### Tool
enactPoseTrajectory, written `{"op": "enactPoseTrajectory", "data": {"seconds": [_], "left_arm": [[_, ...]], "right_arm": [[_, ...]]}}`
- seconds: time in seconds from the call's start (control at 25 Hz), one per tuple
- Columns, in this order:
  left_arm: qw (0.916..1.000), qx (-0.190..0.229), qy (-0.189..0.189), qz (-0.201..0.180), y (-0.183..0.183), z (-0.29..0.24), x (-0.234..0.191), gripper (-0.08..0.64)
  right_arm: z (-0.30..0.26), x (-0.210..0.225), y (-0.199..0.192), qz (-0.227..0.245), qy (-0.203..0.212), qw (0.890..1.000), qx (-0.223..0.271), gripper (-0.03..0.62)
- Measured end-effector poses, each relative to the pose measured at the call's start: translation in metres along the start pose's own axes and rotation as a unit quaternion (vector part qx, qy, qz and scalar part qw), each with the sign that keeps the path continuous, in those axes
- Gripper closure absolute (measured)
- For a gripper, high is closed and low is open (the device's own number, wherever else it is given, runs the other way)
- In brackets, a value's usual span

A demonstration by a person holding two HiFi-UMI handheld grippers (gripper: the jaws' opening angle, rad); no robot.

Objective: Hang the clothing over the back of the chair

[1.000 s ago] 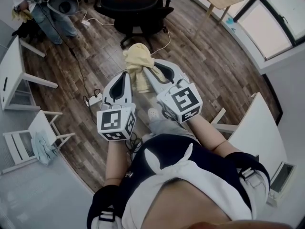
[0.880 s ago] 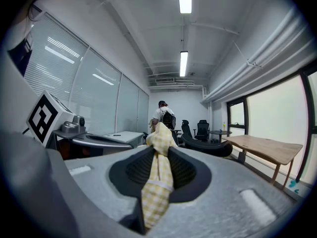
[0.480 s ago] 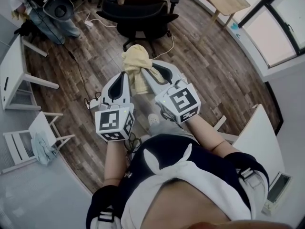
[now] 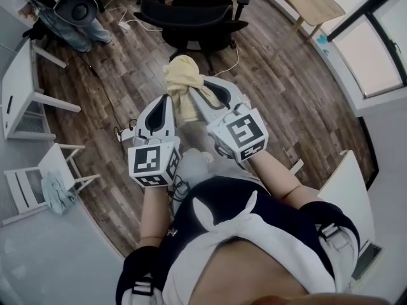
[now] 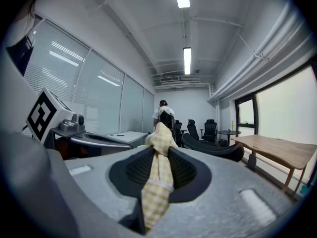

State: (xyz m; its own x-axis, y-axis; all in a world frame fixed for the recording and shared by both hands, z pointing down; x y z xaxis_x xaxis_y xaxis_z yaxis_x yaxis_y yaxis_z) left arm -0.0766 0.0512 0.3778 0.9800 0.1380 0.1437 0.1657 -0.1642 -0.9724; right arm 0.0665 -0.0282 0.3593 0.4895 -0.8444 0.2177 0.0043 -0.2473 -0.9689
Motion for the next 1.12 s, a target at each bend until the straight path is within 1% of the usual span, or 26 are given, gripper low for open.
{"op": "enactPoseTrajectory", "data": {"seconds": [0.24,0.52,0.72,1.12], "left_arm": [[0.9999,-0.009,0.006,0.004,-0.003,-0.019,-0.015,0.554],[1.0,-0.007,0.003,-0.004,0.007,-0.043,-0.033,0.554],[1.0,-0.005,0.007,-0.005,0.013,-0.057,-0.052,0.554],[0.9999,0.002,0.001,-0.011,0.025,-0.08,-0.077,0.554]], "right_arm": [[-0.023,0.013,0.007,0.0,0.009,1.0,0.001,0.518],[-0.049,0.027,0.017,0.001,0.015,1.0,0.001,0.517],[-0.072,0.034,0.031,0.007,0.019,1.0,0.007,0.518],[-0.106,0.044,0.065,0.025,0.018,0.999,0.033,0.518]]}}
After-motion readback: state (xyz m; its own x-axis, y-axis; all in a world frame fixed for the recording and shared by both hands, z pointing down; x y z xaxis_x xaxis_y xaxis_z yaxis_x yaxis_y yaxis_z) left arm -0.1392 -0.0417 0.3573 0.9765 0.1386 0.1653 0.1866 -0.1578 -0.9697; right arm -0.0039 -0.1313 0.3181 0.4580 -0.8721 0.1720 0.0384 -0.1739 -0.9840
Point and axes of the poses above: the fingertips, and each gripper's own axes: z backward along the fingers, x to its right, y out of its top, the point moved 9 cm from there along z, backward along the fingers, and after that the axes turned 15 degrees about -z, right-handed, at the moved point
